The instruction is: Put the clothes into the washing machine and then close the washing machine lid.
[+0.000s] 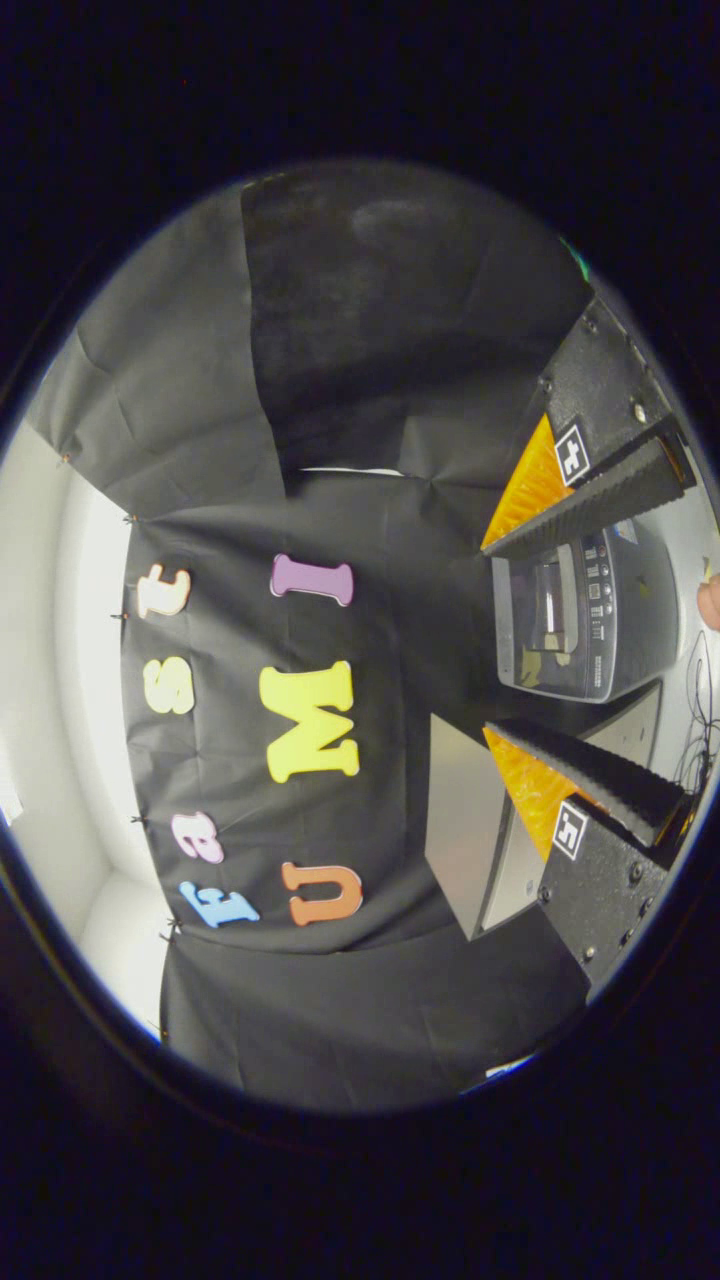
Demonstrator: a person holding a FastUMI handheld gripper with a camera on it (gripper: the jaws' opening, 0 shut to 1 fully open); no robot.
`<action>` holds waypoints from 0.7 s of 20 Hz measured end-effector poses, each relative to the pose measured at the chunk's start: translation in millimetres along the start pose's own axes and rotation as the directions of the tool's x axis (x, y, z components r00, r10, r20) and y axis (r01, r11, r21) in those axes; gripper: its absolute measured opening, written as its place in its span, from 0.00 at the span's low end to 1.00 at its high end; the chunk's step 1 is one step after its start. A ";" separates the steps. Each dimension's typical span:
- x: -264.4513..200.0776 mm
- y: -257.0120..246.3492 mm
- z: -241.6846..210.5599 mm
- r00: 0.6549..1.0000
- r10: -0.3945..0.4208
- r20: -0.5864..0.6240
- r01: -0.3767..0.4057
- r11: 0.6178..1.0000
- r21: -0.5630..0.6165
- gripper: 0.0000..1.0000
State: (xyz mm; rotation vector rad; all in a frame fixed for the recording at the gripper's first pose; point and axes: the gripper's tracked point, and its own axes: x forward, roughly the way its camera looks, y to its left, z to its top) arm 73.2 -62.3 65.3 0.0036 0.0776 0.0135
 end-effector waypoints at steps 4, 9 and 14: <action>-23.9 -16.3 -4.1 1.000 0.006 0.001 -0.006 1.000 0.014 0.99; -51.5 -32.1 -12.8 1.000 -0.003 0.005 0.003 1.000 0.024 0.99; -74.4 -38.8 -10.0 1.000 -0.011 0.023 0.010 1.000 0.029 0.99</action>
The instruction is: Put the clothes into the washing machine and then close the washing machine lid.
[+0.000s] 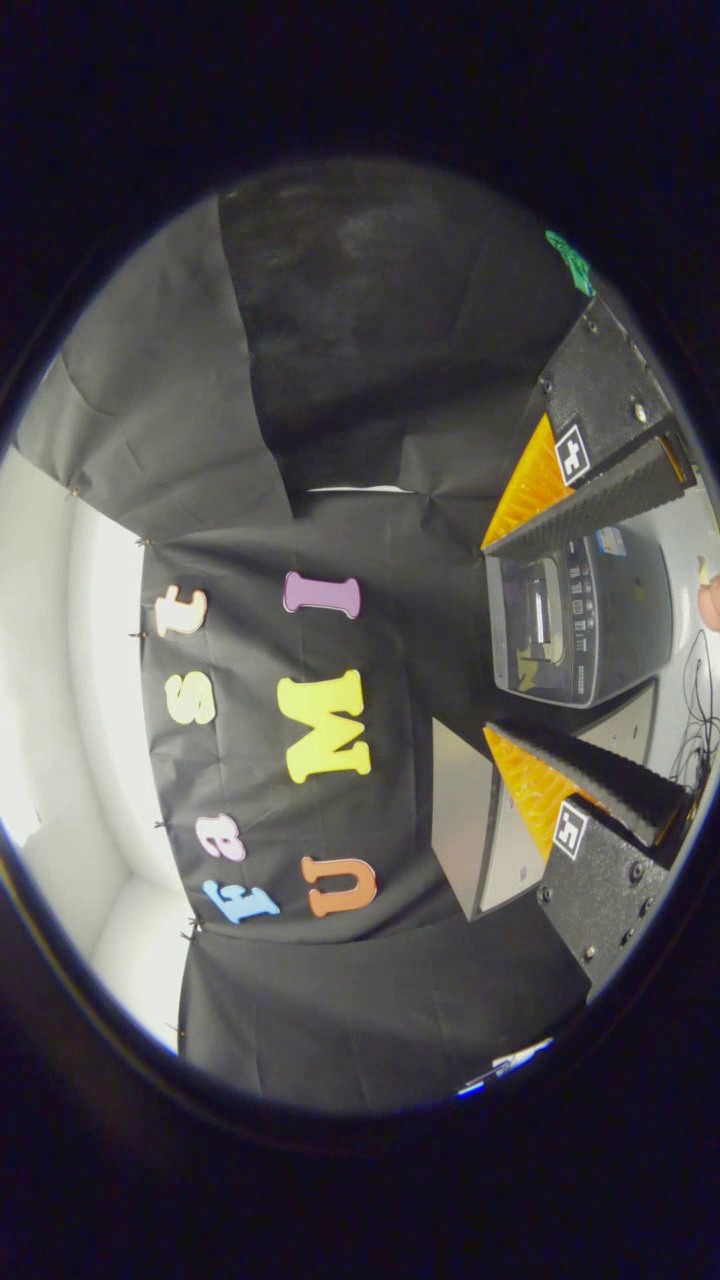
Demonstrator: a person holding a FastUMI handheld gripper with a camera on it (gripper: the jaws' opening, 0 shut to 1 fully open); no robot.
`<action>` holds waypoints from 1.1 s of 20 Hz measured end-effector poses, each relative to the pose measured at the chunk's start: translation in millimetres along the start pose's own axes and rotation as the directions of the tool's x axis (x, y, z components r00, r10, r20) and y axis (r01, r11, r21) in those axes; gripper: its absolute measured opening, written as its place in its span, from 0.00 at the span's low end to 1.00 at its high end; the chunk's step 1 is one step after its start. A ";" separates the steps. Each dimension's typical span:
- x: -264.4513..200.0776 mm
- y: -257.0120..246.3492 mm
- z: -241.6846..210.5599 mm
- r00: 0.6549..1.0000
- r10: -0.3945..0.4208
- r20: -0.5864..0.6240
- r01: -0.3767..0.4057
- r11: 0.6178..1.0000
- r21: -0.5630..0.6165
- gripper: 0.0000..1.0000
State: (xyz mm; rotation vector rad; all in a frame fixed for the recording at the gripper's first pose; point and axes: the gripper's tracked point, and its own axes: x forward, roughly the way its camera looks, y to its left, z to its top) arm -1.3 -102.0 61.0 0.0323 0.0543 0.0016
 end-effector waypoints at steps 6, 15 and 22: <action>-16.5 7.1 8.7 1.000 0.013 0.021 -0.013 1.000 -0.026 0.99; -21.6 13.6 13.0 0.999 0.036 0.022 -0.035 0.998 -0.053 0.99; -12.5 11.6 18.9 0.999 0.040 0.024 -0.039 0.998 -0.046 0.99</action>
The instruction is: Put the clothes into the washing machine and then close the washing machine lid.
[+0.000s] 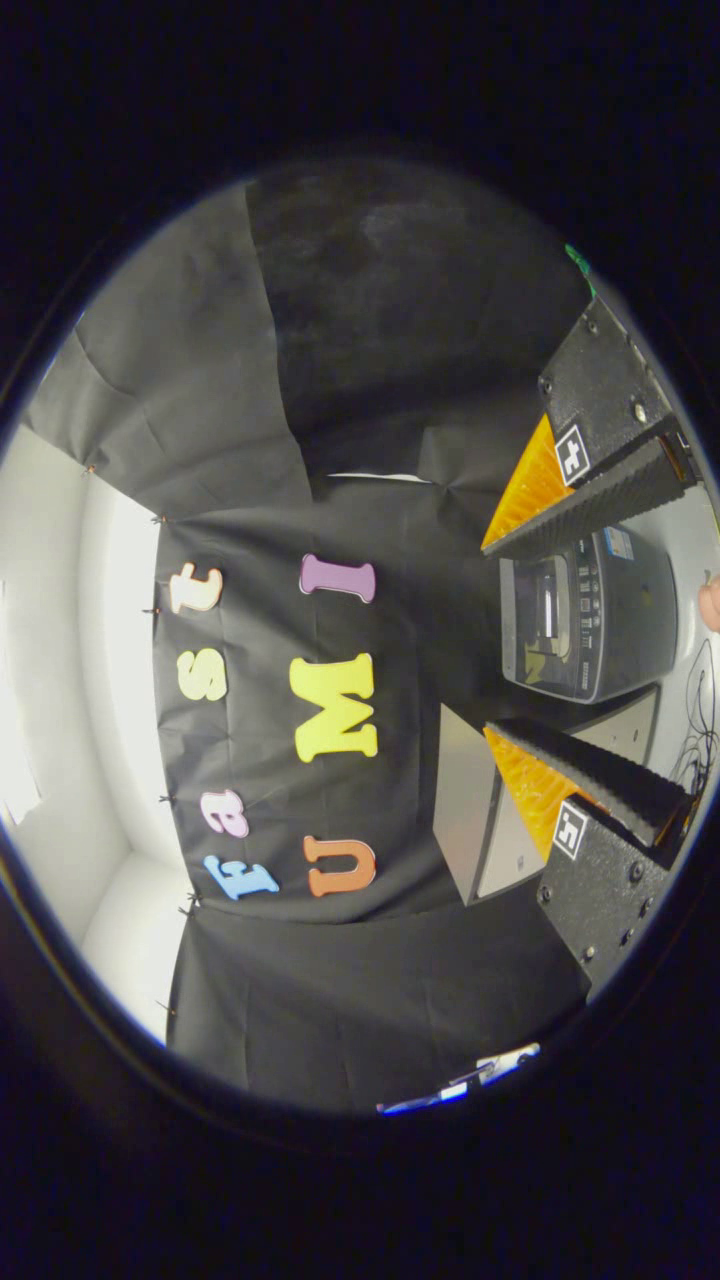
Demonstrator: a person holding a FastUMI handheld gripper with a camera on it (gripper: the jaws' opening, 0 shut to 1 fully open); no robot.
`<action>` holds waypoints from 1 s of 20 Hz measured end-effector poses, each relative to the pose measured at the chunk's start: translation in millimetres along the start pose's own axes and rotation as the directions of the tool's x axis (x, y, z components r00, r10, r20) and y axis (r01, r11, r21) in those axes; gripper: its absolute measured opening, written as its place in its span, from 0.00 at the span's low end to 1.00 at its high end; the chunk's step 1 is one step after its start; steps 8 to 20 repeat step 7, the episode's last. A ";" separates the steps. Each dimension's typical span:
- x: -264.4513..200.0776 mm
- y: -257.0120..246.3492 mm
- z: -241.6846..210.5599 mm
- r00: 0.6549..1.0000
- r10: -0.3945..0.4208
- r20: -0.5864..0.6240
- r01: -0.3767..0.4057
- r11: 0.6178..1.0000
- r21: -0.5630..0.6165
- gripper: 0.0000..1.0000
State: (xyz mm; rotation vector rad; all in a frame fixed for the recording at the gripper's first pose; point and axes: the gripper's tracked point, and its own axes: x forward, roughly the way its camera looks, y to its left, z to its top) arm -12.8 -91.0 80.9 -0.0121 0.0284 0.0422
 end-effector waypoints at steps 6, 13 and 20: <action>8.7 -3.2 -8.4 1.000 0.003 -0.018 -0.003 1.000 -0.006 0.99; 10.4 -3.2 -9.4 1.000 0.003 -0.022 -0.003 1.000 -0.004 0.99; 10.4 -3.2 -9.4 1.000 0.003 -0.022 -0.003 1.000 -0.004 0.99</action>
